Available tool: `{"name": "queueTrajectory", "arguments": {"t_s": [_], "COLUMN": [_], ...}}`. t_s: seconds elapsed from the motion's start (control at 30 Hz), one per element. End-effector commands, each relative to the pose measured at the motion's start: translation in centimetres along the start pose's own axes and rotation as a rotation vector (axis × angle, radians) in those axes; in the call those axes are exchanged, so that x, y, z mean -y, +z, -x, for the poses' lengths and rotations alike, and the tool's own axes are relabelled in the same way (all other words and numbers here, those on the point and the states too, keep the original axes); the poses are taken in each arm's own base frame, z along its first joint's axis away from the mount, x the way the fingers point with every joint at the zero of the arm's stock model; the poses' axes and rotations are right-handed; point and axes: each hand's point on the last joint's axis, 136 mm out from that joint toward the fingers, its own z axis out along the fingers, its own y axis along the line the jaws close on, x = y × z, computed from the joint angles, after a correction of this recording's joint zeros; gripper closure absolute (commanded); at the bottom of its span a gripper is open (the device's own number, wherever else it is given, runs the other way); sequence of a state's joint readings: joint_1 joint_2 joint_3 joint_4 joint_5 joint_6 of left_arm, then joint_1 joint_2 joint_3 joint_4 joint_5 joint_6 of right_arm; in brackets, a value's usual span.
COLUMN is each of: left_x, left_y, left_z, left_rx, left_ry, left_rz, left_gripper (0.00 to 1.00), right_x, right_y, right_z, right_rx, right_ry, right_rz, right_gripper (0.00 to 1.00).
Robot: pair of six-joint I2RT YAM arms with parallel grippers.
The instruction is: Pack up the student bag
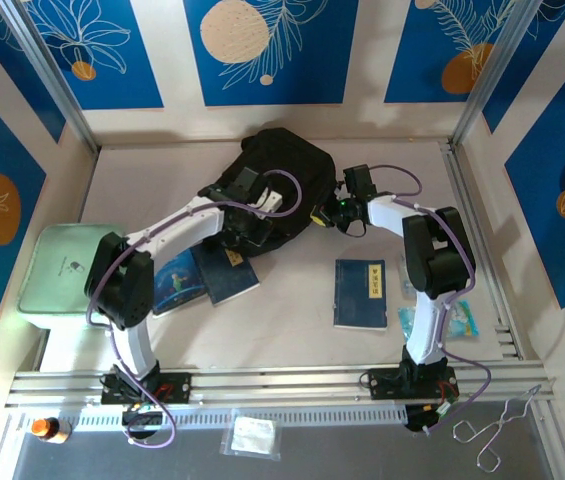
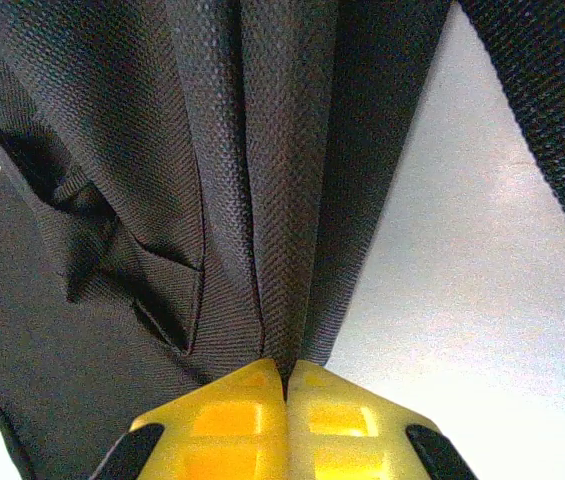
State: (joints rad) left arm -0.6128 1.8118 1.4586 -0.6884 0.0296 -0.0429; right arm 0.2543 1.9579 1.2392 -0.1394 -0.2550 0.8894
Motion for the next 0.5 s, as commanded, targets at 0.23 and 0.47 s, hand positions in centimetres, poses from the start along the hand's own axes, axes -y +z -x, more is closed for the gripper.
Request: {"name": "queueTrajectory", "arguments": {"t_s": [0.23,0.47], "left_x": [-2.3,-4.4], "left_y": [-1.4,-2.8], "left_z": [-1.6,-3.5], "left_rx": [-0.022,-0.017], "left_ry": [-0.017,-0.068], "left_rz": [0.089,0.133], "left_gripper": [1.00,1.00], "right_x": [1.8,1.9], "right_y": [-0.1,-0.2], "right_z": [2.1,5.5], "right_rx": [0.050,0.096], "right_ry": [-0.010,-0.041], "right_rz": [-0.080,-0.099], "right_gripper": [0.95,0.96]}}
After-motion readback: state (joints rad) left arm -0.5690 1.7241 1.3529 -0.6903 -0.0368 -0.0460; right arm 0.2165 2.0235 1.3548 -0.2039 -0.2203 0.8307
